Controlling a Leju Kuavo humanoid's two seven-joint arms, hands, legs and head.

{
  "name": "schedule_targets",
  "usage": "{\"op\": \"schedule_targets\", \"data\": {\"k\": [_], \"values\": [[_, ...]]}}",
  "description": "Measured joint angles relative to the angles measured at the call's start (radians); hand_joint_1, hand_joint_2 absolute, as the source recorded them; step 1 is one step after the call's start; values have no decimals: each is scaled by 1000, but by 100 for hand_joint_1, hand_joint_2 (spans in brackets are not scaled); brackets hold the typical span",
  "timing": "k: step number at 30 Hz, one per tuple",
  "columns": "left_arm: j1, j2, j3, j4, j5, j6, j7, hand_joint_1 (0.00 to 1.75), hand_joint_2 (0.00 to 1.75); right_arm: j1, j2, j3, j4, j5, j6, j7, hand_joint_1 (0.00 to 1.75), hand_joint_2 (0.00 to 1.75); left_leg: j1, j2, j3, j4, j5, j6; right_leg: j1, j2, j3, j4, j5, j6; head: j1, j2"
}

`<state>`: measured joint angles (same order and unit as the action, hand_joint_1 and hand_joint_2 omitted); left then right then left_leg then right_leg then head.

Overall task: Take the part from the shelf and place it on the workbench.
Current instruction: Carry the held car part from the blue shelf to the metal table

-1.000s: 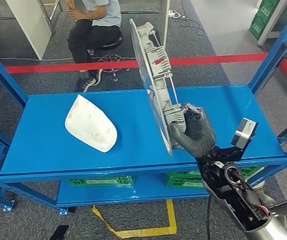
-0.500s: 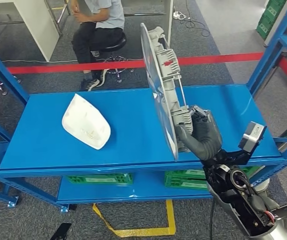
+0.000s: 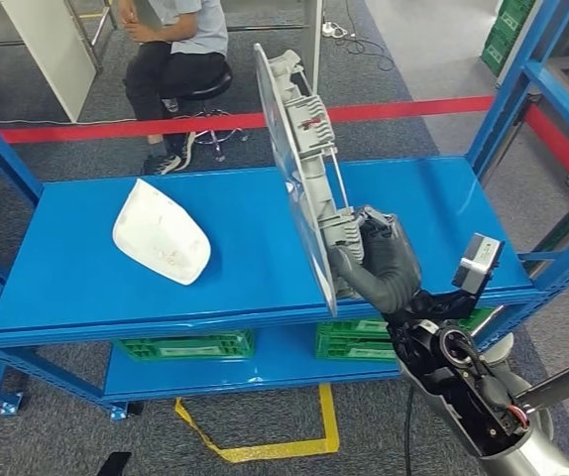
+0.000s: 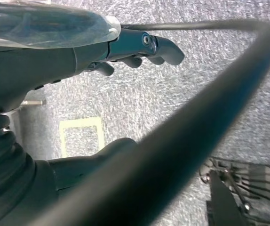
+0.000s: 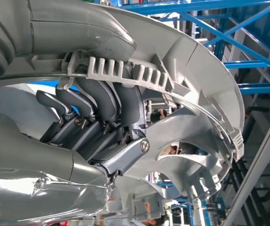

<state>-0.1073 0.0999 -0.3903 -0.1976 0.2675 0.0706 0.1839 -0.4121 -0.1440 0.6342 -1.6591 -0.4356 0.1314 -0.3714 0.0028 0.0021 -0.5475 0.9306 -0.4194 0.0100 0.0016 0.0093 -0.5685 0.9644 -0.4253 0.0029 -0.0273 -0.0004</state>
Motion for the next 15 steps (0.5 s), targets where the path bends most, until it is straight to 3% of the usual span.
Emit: {"op": "schedule_targets", "data": {"k": [2, 4, 5, 6, 7, 9, 11, 14, 15], "values": [[1, -1, 0, 0, 0, 0, 1, 0, 175, 1, 0, -3, -1, 0, 0, 0, 175, 175, 5, 5, -6, -6, 10, 8, -2, -2, -36, 88, -64, 8, 10, 0], [1, -2, 0, 0, 0, 0, 1, 0, 175, 4, 0, -5, -1, 0, -1, 0, 175, 175, 4, 5, -17, -5, 17, 12, -5, -2, -89, 236, -146, 16, 23, 0], [1, -2, -1, 0, 0, 0, 2, 0, 175, 7, 0, -5, -1, 0, -2, 1, 175, 175, 4, 5, -23, -5, 21, 12, -6, -3, -102, 286, -167, 19, 27, 0], [2, -2, -1, 0, 0, 0, 2, 0, 175, 9, 0, -5, -1, 0, -3, 1, 175, 175, 4, 5, -28, -4, 25, 11, -8, -3, -97, 299, -168, 21, 32, 0], [2, -3, -1, 0, 0, 0, 2, 0, 175, 11, 0, -5, -1, 0, -4, 2, 175, 175, 4, 5, -32, -3, 29, 9, -10, -3, -69, 264, -149, 22, 37, 0], [3, -4, -1, 0, 1, 0, 2, 0, 175, 11, 0, -6, -1, 2, -4, 3, 175, 175, 4, 4, -37, 1, 33, 4, -13, -4, 25, 109, -92, 21, 46, 0], [2, -4, -1, 0, 1, 0, 2, 0, 175, 10, 0, -6, -1, 5, -4, 3, 175, 175, 0, 4, -43, 8, 39, -6, -11, -4, 84, -5, -64, 13, 50, 0], [2, -3, -1, 0, 2, 0, 2, 0, 175, 10, 0, -6, -2, 9, -4, 5, 175, 175, -1, 4, -51, 8, 50, -25, -8, -2, 84, -25, -55, -7, 45, 0], [3, -3, -1, 0, 2, 0, 2, 0, 175, 9, 0, -6, -2, 10, -4, 6, 175, 175, 0, 3, -57, 17, 41, -31, -9, -3, 83, -26, -48, -15, 42, 0]]}}
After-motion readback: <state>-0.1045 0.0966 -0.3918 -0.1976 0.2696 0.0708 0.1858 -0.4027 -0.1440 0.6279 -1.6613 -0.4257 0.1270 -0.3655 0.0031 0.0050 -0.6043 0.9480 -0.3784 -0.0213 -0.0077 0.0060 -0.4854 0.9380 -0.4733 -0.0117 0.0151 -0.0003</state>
